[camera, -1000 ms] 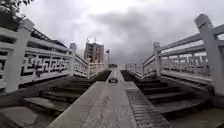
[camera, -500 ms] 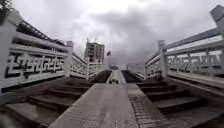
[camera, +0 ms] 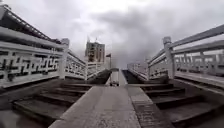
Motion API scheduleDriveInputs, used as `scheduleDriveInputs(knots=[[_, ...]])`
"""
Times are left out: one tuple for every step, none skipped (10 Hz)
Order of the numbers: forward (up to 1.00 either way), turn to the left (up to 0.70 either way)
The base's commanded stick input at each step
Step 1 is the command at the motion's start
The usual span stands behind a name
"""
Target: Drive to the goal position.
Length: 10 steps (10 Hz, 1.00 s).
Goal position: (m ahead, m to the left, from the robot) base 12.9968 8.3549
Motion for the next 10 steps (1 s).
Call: scheduleDriveInputs(knots=[[0.69, 0.01], [0.69, 0.01], [0.69, 0.01], [0.69, 0.01], [0.69, 0.01], [0.69, 0.01], [0.69, 0.01], [0.69, 0.01], [0.69, 0.01], [0.69, 0.01]])
